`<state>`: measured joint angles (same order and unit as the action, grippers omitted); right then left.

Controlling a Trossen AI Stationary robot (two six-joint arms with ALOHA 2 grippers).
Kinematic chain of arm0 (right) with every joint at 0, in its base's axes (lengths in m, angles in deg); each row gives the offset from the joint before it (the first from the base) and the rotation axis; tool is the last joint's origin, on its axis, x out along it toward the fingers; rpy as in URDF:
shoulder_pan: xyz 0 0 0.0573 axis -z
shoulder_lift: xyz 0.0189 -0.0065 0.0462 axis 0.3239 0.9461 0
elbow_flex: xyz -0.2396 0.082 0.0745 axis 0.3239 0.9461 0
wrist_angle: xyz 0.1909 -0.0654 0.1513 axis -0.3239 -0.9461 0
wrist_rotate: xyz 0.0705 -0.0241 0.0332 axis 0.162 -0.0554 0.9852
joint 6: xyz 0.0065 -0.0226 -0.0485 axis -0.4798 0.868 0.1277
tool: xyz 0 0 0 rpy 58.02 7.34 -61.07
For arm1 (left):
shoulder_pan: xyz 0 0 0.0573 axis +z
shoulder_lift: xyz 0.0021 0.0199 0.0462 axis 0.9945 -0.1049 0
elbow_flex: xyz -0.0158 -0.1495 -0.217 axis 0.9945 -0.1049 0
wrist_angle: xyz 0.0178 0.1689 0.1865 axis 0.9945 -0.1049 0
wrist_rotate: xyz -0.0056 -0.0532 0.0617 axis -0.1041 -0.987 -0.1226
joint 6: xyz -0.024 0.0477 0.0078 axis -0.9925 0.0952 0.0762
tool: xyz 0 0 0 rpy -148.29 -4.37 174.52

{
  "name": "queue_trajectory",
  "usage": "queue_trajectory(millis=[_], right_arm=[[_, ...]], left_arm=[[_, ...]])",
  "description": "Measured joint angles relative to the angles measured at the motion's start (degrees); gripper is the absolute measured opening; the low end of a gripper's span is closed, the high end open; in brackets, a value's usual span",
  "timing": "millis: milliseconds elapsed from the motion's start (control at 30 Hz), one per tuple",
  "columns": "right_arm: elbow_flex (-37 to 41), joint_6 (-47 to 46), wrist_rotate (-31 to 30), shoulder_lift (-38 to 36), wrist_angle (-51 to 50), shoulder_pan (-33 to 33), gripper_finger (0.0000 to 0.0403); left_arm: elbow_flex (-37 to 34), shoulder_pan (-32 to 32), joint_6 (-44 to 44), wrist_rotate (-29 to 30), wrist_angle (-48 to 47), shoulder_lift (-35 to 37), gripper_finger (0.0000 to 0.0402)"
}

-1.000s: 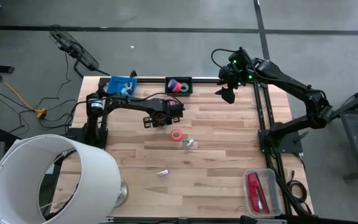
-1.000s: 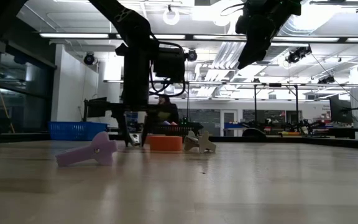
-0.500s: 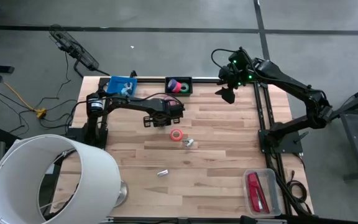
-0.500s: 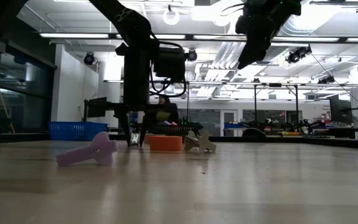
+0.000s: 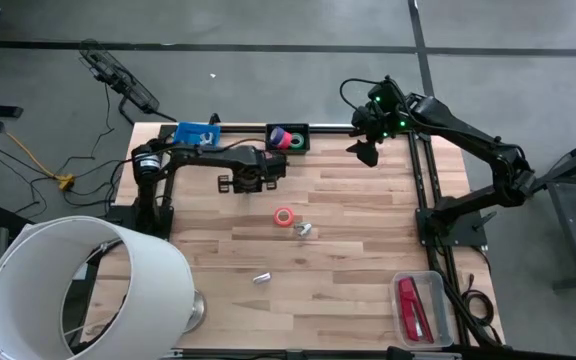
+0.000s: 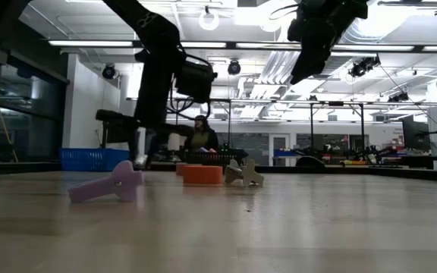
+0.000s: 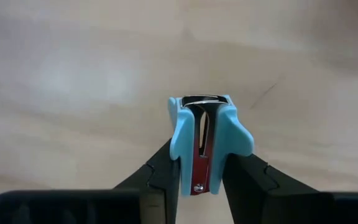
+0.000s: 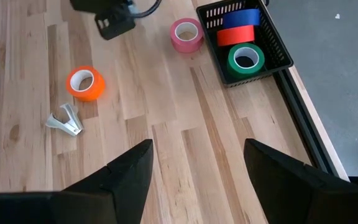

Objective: Pick and place Stapler, Stapler remover, tape
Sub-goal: Put the light blue staple remover into the blue bin

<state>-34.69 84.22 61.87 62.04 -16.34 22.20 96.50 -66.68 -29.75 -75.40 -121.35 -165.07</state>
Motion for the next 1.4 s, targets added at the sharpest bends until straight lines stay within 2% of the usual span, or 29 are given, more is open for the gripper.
queue_trajectory(millis=[367,933,1167,1400], right_arm=[[0.0,0.0,0.0,0.0,-0.24,0.02,0.0243],[0.0,-0.01,-0.03,0.0,-0.35,0.07,0.0243],[0.0,-0.03,-0.32,0.0,0.27,0.07,0.0243],[0.0,-0.54,-0.5,0.0,0.52,0.07,0.0243]], left_arm=[[0.09,7.66,3.05,6.69,-7.44,3.87,0.0093],[0.19,20.38,6.14,15.52,-9.35,9.06,0.0092],[0.22,23.35,5.22,17.84,-7.14,9.34,0.0092],[0.22,25.78,-1.83,20.06,-6.03,9.34,0.0092]])
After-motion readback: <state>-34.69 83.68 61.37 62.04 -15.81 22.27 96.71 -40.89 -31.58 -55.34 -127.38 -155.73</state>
